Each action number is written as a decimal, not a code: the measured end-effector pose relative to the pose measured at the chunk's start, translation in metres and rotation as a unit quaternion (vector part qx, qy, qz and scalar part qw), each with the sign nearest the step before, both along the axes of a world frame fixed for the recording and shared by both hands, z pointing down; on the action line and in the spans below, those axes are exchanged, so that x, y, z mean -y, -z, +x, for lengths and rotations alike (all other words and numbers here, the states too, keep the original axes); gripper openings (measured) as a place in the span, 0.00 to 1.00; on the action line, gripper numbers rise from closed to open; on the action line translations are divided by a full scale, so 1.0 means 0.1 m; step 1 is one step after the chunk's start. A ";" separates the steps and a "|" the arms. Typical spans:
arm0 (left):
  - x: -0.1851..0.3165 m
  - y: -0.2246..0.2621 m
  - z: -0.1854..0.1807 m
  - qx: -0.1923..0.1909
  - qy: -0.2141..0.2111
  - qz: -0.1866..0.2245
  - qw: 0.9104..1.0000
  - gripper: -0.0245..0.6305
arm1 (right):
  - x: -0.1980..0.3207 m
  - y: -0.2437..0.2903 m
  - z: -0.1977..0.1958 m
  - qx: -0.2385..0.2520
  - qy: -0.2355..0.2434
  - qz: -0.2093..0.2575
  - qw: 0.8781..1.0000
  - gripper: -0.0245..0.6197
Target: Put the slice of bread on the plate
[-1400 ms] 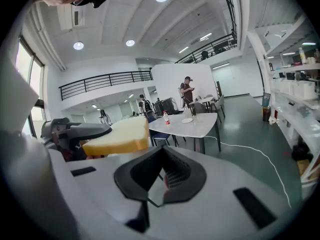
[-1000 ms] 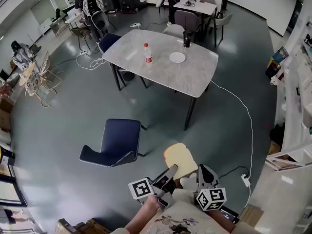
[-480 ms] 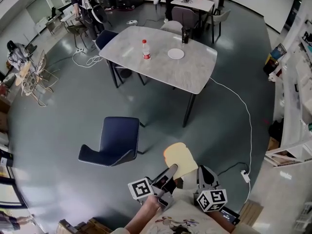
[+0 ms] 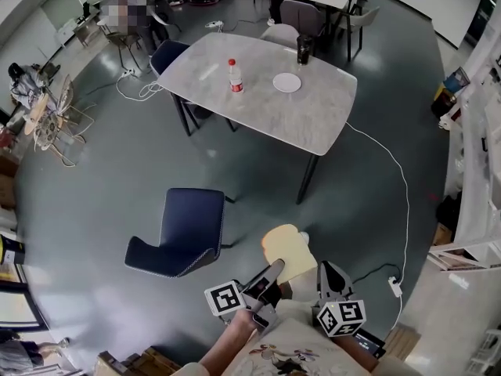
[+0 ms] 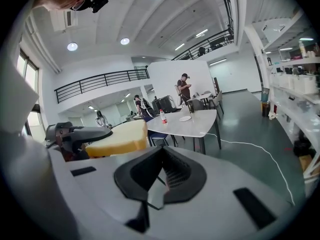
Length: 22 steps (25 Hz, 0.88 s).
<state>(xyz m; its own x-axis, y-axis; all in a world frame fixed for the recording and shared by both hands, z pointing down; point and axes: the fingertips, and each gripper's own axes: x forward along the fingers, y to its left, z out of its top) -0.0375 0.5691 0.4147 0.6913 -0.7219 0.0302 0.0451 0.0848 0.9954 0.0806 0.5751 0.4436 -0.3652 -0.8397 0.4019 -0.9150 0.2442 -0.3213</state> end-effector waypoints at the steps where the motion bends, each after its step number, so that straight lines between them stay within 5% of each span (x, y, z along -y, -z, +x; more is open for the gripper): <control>1: 0.13 0.01 0.01 0.001 0.002 0.000 1.000 0.19 | 0.15 0.00 0.01 0.003 0.001 0.000 1.000 0.05; 15: 1.92 0.36 0.44 0.030 0.017 0.034 0.999 0.19 | 2.10 0.31 0.33 0.054 0.031 0.050 0.997 0.05; 22: 2.39 0.30 0.58 0.032 0.042 0.034 0.998 0.19 | 2.53 0.12 0.46 0.087 0.044 0.027 0.995 0.05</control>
<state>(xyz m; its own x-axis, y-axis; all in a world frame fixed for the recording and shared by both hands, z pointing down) 0.0210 0.3305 0.3843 0.6268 -0.7789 0.0219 -0.0148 0.0162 0.9998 0.1264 0.3225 0.4315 -0.4981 -0.8204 0.2807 -0.8211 0.3422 -0.4568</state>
